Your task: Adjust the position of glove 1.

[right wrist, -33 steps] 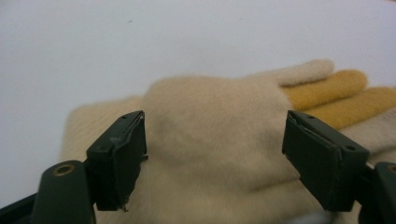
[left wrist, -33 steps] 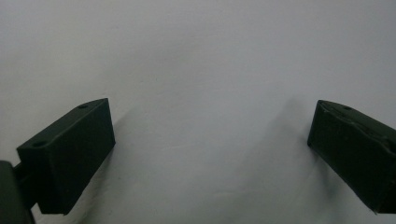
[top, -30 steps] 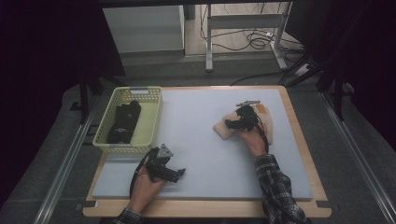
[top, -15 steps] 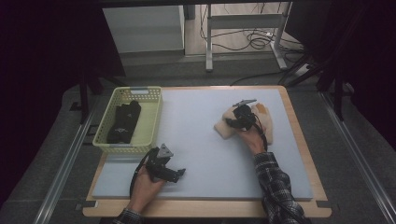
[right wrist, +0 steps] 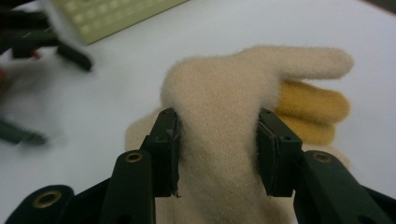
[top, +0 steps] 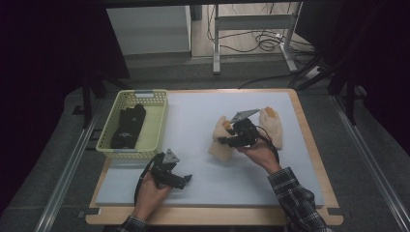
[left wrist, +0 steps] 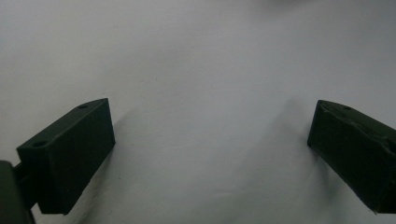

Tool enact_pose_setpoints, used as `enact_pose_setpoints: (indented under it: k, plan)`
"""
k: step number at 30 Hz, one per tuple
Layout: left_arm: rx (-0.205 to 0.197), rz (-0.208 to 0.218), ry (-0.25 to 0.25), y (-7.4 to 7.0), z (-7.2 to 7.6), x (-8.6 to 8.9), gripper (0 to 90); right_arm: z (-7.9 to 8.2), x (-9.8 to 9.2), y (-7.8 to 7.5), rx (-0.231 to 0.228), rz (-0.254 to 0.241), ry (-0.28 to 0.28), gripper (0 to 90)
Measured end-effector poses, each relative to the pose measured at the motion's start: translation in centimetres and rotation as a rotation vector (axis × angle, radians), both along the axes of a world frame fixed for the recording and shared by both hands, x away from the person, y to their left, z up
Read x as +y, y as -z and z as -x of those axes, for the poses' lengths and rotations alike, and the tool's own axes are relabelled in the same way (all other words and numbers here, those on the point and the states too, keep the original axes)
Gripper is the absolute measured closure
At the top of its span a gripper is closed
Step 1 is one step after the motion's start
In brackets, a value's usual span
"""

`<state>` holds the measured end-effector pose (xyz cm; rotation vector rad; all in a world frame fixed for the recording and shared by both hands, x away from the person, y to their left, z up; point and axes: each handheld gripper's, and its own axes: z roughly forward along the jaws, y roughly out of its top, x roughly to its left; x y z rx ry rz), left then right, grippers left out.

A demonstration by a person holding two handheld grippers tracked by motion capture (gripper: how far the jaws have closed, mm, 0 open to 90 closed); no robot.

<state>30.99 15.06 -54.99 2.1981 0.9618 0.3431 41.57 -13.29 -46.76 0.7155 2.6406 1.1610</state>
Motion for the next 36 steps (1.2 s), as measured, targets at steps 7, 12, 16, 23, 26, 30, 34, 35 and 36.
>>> enact_pose_setpoints:
  k: [7,12,16,23,26,30,34,35,36]
  plan:
    - [0.001,0.003,-0.003,0.0,0.0,0.0,0.8,1.5,2.0,3.9,0.043,0.038,-0.082,39.8]
    - [0.001,0.003,-0.003,0.0,0.0,0.0,0.8,1.5,1.6,4.0,0.028,0.007,-0.035,30.9]
    - [0.001,0.002,-0.002,0.0,0.0,0.0,0.8,1.6,0.6,3.0,0.02,-0.015,0.019,39.8]
    - [0.0,0.001,-0.001,0.0,0.0,0.0,0.8,3.0,1.8,2.8,0.059,-0.054,-0.04,76.0]
    - [-0.001,0.003,-0.004,0.0,0.0,0.0,0.8,4.0,3.8,3.2,0.069,-0.056,-0.098,76.8]
    - [-0.001,-0.001,-0.001,0.0,0.0,0.0,0.8,4.8,6.2,4.6,0.054,0.015,-0.143,76.8]
    - [-0.001,0.001,-0.001,0.0,0.0,0.0,0.8,5.1,6.1,5.5,0.063,0.039,-0.139,76.9]
    - [-0.001,0.001,-0.001,0.0,0.0,0.0,0.8,5.2,5.8,5.5,0.068,0.03,-0.138,77.1]
    - [-0.001,0.001,-0.001,0.0,0.0,0.0,0.8,5.3,5.5,5.5,0.07,0.027,-0.138,77.3]
